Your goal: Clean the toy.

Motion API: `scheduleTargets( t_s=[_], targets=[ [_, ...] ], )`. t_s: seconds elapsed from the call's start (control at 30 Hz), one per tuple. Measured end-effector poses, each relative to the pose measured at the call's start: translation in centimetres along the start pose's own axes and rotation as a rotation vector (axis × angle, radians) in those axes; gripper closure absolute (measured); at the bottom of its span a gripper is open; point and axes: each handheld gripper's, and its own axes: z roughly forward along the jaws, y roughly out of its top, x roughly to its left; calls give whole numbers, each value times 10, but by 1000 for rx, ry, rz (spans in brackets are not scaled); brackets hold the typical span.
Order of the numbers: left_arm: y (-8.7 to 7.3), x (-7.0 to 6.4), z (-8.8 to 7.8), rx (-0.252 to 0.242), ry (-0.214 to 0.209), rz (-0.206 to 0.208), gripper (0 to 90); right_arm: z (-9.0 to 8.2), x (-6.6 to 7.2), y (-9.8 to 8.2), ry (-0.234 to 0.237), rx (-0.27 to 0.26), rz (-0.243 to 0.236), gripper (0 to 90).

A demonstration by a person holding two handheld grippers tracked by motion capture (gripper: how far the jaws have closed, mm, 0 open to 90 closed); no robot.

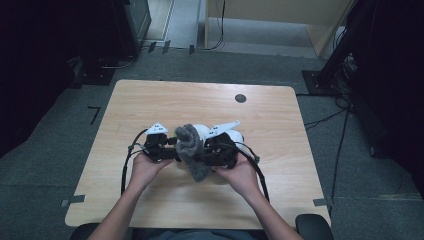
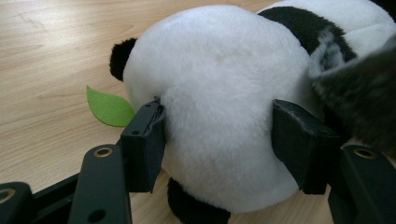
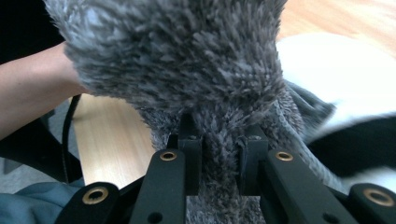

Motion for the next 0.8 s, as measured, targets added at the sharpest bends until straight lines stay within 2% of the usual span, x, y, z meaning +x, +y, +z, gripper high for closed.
scheduleTargets(
  t_s=[0.2, 0.33, 0.6, 0.8],
  targets=[
    [0, 0, 0, -1, 0, -3, 377, 25, 0, 3, 18, -7, -3, 775],
    [-1, 2, 0, 6, -1, -5, 386, 33, -5, 0, 29, -22, 4, 774],
    [-1, 0, 0, 9, 6, 8, 386, 36, -12, -21, -18, 23, -9, 780],
    [-1, 0, 1, 12, 8, 17, 386, 28, -16, -30, -36, 54, -8, 779]
  ],
)
